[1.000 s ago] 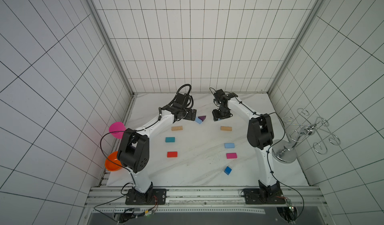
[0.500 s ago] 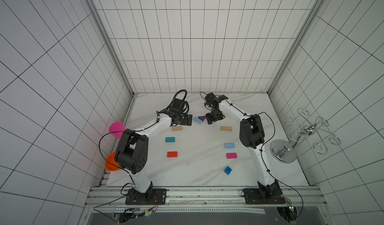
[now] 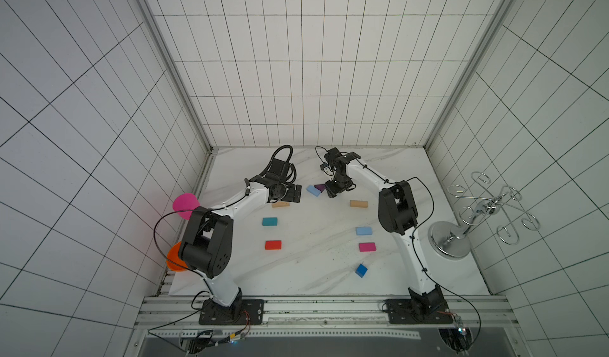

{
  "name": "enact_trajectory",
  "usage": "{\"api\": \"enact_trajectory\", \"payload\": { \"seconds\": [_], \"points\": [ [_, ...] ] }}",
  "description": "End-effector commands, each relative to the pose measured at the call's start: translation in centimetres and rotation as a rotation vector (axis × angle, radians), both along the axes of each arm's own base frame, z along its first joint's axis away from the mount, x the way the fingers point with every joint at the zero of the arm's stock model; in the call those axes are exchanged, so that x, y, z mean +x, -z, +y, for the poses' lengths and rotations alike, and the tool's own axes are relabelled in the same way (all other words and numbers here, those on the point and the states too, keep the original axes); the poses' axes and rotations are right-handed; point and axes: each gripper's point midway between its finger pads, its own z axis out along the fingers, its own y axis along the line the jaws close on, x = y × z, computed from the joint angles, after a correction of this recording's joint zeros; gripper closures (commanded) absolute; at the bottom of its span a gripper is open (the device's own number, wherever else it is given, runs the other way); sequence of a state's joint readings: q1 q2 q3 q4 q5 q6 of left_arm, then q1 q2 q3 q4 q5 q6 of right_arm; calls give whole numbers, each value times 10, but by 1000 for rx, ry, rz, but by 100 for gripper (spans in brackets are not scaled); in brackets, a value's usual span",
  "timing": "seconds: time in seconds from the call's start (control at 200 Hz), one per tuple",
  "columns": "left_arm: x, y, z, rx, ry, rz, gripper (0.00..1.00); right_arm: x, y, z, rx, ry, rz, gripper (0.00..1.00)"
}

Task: Assemble a heart with building blocks
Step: Assemble the building block at the center of the board.

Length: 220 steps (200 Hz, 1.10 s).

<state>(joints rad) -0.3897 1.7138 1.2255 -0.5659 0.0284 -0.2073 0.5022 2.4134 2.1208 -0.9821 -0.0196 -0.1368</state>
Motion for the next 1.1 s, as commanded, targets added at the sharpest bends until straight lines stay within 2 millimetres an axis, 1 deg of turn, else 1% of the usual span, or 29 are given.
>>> {"api": "enact_trajectory", "payload": {
  "seconds": [0.0, 0.185, 0.74, 0.919, 1.094],
  "points": [
    [-1, -10, 3, -11, 7, -24, 1, -2, 7, 11, 11, -44, 17, 64],
    [0, -10, 7, -15, 2, -21, 1, -1, 8, 13, 17, -73, 14, 58],
    [2, -6, 9, -16, -3, -12, 1, 5, 7, 22, 50, -85, 0, 58],
    [3, -5, 10, -15, -5, -11, 1, 3, 9, 23, 50, -102, 6, 57],
    [4, -5, 10, -18, -5, -10, 1, 2, 11, 19, 25, -122, 6, 57]
  ]
}}
